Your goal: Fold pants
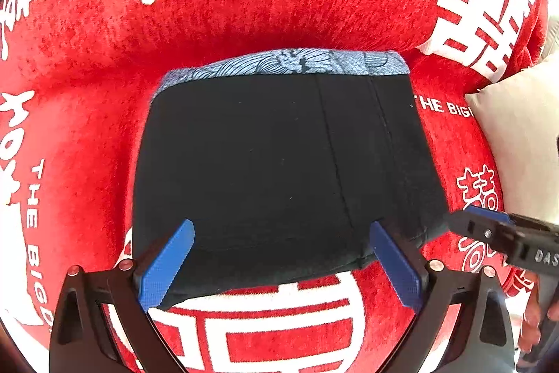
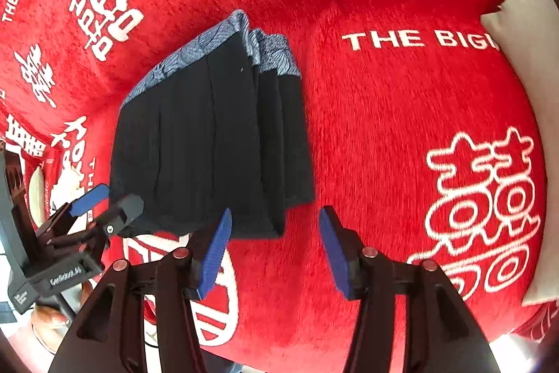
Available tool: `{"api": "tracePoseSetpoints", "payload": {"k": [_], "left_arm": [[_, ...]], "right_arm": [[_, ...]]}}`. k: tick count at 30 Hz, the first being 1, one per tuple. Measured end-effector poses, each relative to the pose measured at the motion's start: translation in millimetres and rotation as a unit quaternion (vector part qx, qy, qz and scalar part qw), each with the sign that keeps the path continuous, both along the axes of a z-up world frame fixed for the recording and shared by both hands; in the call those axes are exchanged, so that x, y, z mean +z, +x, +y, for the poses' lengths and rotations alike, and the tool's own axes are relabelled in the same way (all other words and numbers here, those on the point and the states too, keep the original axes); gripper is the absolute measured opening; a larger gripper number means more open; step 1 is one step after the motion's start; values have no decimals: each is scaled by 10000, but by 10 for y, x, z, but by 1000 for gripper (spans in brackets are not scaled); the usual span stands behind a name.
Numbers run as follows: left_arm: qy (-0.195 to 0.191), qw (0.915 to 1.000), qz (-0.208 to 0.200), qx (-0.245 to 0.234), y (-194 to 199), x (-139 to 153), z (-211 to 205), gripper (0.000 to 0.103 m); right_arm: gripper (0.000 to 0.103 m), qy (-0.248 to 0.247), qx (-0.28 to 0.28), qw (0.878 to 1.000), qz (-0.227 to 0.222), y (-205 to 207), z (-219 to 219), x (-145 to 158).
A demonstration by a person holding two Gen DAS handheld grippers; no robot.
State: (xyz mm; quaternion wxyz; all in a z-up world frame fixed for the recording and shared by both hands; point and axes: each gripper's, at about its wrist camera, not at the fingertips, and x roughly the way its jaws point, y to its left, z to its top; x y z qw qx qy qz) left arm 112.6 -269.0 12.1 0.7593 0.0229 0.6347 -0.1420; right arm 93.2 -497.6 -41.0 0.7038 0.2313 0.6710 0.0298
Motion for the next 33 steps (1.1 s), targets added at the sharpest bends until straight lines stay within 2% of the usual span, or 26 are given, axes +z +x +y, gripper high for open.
{"api": "tracePoseSetpoints", "payload": {"k": [7, 15, 16, 19, 24, 28, 33], "left_arm": [[160, 9998, 149, 14, -23, -27, 100, 101], [282, 9988, 400, 54, -67, -106, 222, 101], [332, 9980, 532, 26, -74, -110, 238, 101], [252, 9980, 572, 64, -94, -99, 294, 101], [133, 9982, 557, 162, -114, -45, 438, 101], [124, 9983, 563, 43, -126, -8, 545, 101], [288, 9970, 714, 37, -1, -16, 741, 101]], "right_arm": [[80, -205, 15, 9998, -88, -90, 209, 133], [88, -485, 40, 9987, -138, -191, 362, 202], [92, -530, 39, 9985, -153, -208, 372, 207], [103, -716, 34, 9971, -240, -253, 419, 227], [103, -809, 13, 9965, -207, -329, 450, 230], [103, -824, -53, 9965, -120, -381, 462, 235], [103, -823, -94, 9964, -164, -415, 403, 283]]}}
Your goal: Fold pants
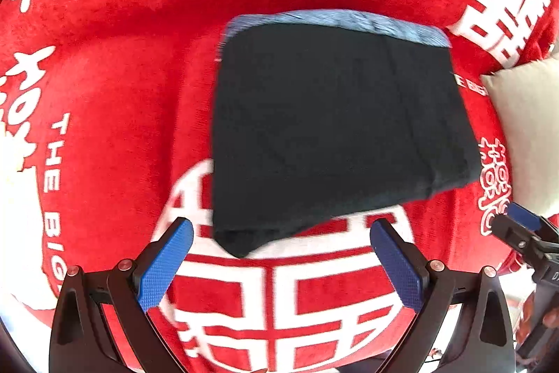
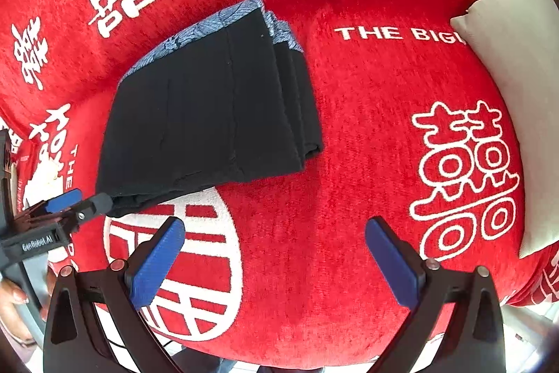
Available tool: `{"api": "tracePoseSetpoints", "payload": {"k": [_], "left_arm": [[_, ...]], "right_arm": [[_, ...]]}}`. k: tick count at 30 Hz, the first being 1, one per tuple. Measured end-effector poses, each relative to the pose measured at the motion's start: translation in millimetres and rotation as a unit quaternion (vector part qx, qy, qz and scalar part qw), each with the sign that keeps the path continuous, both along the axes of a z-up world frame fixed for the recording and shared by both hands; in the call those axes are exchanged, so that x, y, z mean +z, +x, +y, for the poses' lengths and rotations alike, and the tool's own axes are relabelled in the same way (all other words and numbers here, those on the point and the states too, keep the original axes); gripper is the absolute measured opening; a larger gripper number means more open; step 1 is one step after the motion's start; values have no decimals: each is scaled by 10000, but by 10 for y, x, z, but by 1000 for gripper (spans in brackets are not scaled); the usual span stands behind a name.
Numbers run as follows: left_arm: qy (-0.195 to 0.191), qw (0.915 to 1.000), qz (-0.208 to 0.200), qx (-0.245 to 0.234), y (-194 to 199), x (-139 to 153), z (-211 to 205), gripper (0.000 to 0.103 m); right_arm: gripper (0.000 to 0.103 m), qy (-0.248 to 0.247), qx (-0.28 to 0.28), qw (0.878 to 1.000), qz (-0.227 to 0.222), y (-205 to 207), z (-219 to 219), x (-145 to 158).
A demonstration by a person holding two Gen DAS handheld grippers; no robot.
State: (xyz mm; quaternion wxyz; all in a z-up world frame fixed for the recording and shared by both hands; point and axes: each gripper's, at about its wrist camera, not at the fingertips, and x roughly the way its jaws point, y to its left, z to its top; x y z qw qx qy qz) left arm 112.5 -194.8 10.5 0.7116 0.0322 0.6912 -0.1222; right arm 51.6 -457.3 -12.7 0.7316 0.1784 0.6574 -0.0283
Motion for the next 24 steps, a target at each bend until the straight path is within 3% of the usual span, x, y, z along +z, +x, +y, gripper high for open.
{"api": "tracePoseSetpoints", "payload": {"k": [6, 14, 24], "left_arm": [[93, 9997, -16, 227, 350, -77, 261, 101], [-104, 9993, 169, 314, 673, -355, 296, 101], [-961, 9941, 458, 214, 983, -660, 408, 101]], "right_arm": [[103, 26, -103, 9999, -103, 88, -278, 5], [103, 822, -267, 9962, -96, 495, -753, -273], [103, 2021, 86, 9793, -106, 1025, -787, -791]]}}
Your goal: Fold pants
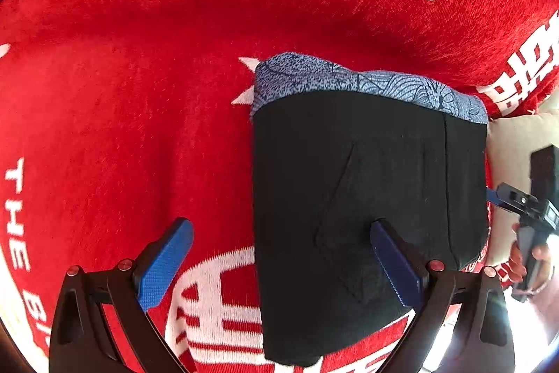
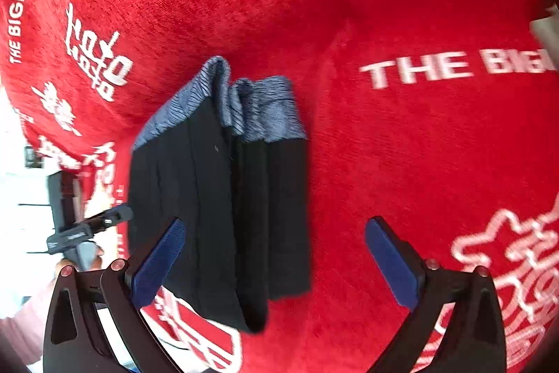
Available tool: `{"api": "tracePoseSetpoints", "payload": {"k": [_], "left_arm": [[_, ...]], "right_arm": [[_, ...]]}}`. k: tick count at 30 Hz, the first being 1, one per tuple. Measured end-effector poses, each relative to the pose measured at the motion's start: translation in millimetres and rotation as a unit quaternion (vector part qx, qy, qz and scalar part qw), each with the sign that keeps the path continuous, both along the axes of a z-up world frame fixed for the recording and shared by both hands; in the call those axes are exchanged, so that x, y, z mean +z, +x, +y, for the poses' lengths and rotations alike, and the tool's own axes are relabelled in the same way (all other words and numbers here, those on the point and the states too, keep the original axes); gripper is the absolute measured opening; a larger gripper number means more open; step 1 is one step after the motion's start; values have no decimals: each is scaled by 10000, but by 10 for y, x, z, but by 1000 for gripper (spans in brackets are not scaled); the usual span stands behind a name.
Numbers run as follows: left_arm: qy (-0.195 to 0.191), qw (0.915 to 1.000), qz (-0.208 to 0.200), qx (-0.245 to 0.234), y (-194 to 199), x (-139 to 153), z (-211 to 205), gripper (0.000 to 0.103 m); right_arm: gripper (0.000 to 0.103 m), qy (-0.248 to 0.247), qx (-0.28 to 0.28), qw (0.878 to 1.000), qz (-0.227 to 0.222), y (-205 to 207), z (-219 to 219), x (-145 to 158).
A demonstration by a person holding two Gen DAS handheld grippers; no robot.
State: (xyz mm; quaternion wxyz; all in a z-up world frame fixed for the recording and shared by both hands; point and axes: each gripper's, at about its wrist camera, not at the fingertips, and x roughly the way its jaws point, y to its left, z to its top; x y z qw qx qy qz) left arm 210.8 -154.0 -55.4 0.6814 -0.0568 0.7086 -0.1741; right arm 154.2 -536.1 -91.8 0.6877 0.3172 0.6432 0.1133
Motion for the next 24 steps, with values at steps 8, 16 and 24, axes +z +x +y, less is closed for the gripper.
{"api": "tracePoseSetpoints", "payload": {"k": [8, 16, 24], "left_arm": [[-481, 9985, 218, -133, 151, -213, -23, 101], [-648, 9973, 330, -69, 172, -332, -158, 102], [-718, 9971, -221, -113, 4, 73, -278, 62]], "right_arm": [[83, 483, 490, 9976, -12, 187, 230, -155], [76, 694, 300, 9963, 415, 261, 309, -374], [43, 986, 48, 9948, 257, 165, 290, -138]]}}
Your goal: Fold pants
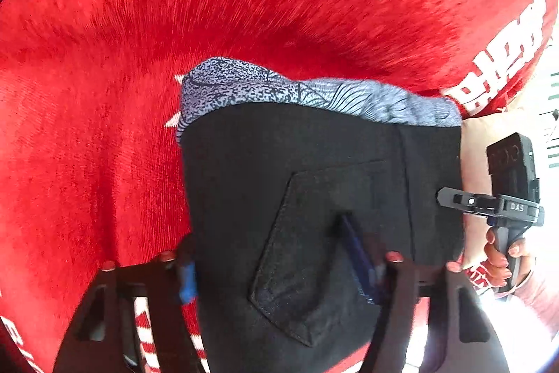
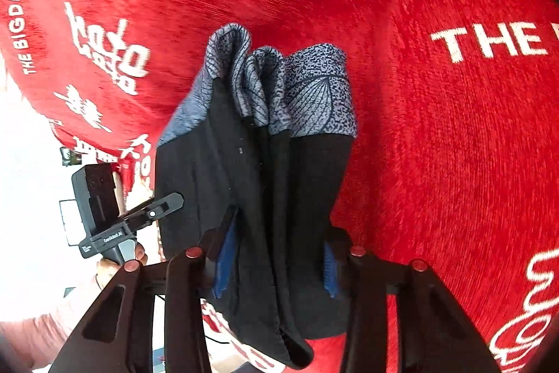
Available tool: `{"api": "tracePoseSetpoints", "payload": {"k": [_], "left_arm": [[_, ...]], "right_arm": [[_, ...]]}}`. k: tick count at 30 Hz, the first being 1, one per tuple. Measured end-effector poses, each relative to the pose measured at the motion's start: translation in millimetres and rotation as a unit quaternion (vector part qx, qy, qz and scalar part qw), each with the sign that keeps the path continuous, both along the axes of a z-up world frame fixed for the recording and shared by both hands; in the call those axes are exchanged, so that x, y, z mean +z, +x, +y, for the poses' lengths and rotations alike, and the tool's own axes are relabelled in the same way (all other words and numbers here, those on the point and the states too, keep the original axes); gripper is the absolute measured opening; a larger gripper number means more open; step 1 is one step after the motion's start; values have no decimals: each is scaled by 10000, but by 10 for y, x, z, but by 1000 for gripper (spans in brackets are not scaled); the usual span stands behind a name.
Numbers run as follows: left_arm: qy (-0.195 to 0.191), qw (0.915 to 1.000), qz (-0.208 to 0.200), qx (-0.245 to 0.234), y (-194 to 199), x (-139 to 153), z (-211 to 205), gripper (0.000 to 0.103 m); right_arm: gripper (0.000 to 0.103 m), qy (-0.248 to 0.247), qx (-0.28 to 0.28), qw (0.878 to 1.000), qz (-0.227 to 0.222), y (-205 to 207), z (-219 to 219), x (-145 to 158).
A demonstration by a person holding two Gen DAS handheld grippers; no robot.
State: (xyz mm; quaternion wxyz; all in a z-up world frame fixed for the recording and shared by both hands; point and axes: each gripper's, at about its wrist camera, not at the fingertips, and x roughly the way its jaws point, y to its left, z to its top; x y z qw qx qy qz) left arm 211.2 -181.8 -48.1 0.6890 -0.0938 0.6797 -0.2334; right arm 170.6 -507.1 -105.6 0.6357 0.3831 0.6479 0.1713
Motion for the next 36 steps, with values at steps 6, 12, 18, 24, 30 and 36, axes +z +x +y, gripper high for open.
{"api": "tracePoseSetpoints", "payload": {"k": [6, 12, 18, 24, 30, 36], "left_arm": [[-129, 9999, -55, -50, -202, 320, 49, 60], [-168, 9999, 18, -30, -545, 595, 124, 60], [-15, 10000, 14, 83, -914, 612, 56, 60], [748, 9970, 89, 152, -1154, 327, 103, 77], [1444, 9888, -369, 24, -1232, 427, 30, 94], [1934, 9799, -470, -112, -1311, 520, -30, 95]], "right_arm": [[38, 318, -203, 9993, -23, -180, -98, 234], [38, 379, -173, 9991, 64, -501, -28, 462], [38, 352, -218, 9990, 143, -901, 18, 569], [44, -372, 115, 9988, 310, -1131, 191, 380], [61, -1052, 98, 9941, 256, -1194, 230, 277], [80, -1894, 299, 9809, 311, -1211, 289, 430]]}}
